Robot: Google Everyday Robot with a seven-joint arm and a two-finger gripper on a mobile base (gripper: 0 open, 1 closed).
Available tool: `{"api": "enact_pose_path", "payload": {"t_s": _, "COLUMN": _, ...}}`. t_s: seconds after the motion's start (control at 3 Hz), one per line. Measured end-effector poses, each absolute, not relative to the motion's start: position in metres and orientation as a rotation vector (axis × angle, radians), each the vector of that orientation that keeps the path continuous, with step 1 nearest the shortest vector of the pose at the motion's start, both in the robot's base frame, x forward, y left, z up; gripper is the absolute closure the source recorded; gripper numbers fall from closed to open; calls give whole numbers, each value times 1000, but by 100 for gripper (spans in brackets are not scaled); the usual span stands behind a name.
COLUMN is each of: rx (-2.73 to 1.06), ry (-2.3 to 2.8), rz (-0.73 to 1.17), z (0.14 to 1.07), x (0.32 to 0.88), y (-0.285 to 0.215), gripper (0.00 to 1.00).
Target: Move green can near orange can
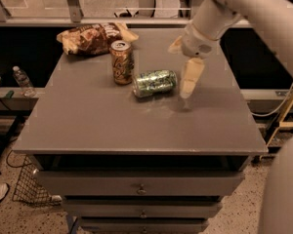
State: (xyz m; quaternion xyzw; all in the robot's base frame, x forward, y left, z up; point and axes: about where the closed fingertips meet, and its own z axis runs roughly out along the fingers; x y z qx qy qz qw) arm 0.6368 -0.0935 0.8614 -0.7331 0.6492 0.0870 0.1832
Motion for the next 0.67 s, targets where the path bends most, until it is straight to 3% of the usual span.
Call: {"api": "enact_pose_path", "payload": {"t_s": 0.67, "rx": -1806, "ry": 2066, "rz": 184, "z": 873, "x": 600, "y": -194, "gripper": 0}}
